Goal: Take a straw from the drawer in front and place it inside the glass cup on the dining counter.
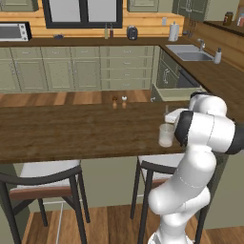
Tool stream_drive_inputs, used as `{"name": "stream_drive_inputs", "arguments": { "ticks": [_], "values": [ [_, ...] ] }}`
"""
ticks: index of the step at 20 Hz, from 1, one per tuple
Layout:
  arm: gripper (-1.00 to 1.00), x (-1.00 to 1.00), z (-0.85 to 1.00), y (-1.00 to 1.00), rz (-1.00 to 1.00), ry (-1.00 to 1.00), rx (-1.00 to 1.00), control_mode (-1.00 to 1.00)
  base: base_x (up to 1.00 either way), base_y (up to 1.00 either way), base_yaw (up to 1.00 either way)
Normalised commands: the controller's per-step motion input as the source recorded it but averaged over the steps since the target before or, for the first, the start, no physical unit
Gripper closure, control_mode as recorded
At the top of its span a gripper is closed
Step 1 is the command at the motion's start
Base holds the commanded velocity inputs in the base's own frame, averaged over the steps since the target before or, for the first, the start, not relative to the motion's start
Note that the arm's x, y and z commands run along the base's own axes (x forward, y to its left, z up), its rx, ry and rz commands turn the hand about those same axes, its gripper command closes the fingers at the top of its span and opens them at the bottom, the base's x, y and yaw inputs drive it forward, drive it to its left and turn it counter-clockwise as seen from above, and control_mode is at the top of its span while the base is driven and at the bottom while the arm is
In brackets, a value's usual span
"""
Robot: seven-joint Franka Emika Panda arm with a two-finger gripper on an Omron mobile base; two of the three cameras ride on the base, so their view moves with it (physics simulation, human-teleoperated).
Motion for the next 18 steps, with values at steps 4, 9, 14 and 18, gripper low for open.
{"name": "stream_drive_inputs", "arguments": {
  "ticks": [4, 9, 14, 18],
  "values": [
    [1.0, 0.04, -0.18, -0.02, 0.0, 0.0, 0.0, -1.0, 0.0, 0.0, 0.0],
    [-1.0, 0.01, -0.3, 0.0, 0.0, 0.0, 0.0, -1.0, 0.0, 0.0, 0.0],
    [-1.0, 0.0, -0.03, 0.0, 0.0, 0.0, 0.0, -1.0, 0.0, 0.0, 0.0],
    [-1.0, -0.14, 0.29, -0.04, 0.0, -0.01, 0.0, -1.0, 0.0, 0.0, 0.0]
  ]
}}
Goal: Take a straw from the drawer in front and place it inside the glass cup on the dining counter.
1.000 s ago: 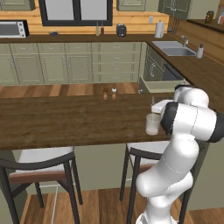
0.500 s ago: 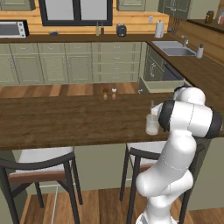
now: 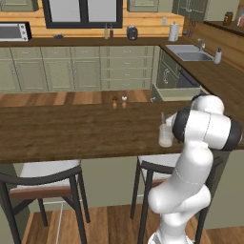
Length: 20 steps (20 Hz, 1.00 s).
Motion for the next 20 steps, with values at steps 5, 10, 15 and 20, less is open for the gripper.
{"name": "stream_drive_inputs", "arguments": {
  "ticks": [5, 10, 15, 20],
  "values": [
    [-1.0, -0.54, 0.98, -0.25, 0.0, -0.07, 0.0, -1.0, 0.0, 0.0, 0.0],
    [-1.0, -0.85, 1.0, -0.29, -0.01, 0.0, 0.0, -1.0, 0.0, 0.0, 0.0],
    [-1.0, -1.0, 0.97, -0.06, -0.06, 0.01, -0.03, -1.0, 0.0, 0.0, 0.0],
    [-1.0, -1.0, 0.58, 0.03, -0.1, 0.09, -0.17, -1.0, 0.0, 0.0, 0.0]
  ]
}}
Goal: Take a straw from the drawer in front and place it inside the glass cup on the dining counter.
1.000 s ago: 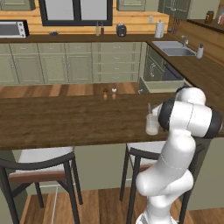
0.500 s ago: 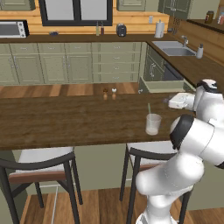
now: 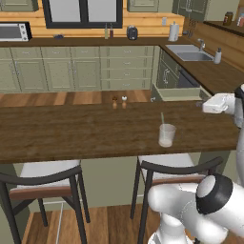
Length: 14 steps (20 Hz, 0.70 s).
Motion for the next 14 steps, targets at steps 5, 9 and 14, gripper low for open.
{"name": "stream_drive_inputs", "arguments": {
  "ticks": [5, 9, 14],
  "values": [
    [-1.0, -1.0, 0.17, 0.22, -0.11, 0.17, -0.25, -1.0, 0.0, 0.0, 0.0],
    [-1.0, -1.0, 0.0, 0.33, -0.11, 0.24, -0.3, -1.0, 0.0, 0.0, 0.0],
    [-1.0, -0.95, 0.0, 0.37, -0.12, 0.28, -0.31, -1.0, 0.0, 0.0, 0.0]
  ]
}}
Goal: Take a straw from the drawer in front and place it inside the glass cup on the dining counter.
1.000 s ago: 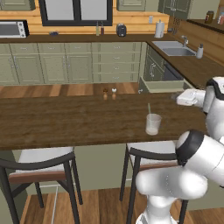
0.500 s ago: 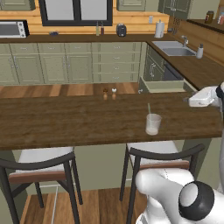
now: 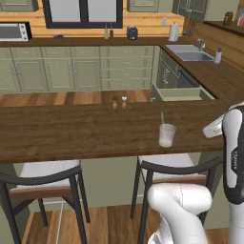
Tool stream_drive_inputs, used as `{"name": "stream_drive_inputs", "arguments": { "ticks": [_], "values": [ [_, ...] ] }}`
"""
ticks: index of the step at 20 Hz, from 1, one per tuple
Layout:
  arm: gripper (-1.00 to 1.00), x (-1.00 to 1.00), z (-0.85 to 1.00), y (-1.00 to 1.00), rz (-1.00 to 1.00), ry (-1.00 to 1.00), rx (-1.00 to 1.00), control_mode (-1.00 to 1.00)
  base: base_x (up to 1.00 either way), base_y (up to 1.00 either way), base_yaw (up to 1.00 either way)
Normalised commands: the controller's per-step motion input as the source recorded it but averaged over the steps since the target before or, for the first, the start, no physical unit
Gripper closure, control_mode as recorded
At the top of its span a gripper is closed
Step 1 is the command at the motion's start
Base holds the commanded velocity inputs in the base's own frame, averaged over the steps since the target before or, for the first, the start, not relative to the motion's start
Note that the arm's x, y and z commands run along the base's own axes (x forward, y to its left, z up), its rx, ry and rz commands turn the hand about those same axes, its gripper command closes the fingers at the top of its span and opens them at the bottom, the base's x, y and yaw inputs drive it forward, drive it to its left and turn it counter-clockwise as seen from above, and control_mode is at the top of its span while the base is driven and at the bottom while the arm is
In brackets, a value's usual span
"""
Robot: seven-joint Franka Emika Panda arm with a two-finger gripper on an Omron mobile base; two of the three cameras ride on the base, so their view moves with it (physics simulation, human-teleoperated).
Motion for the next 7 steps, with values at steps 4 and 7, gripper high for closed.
{"name": "stream_drive_inputs", "arguments": {
  "ticks": [4, 7],
  "values": [
    [-1.0, -0.88, 0.0, 0.3, -0.13, 0.31, -0.3, -1.0, 0.0, 0.0, 0.0],
    [-1.0, -0.81, 0.0, 0.19, -0.13, 0.31, -0.27, -1.0, 0.0, 0.0, 0.0]
  ]
}}
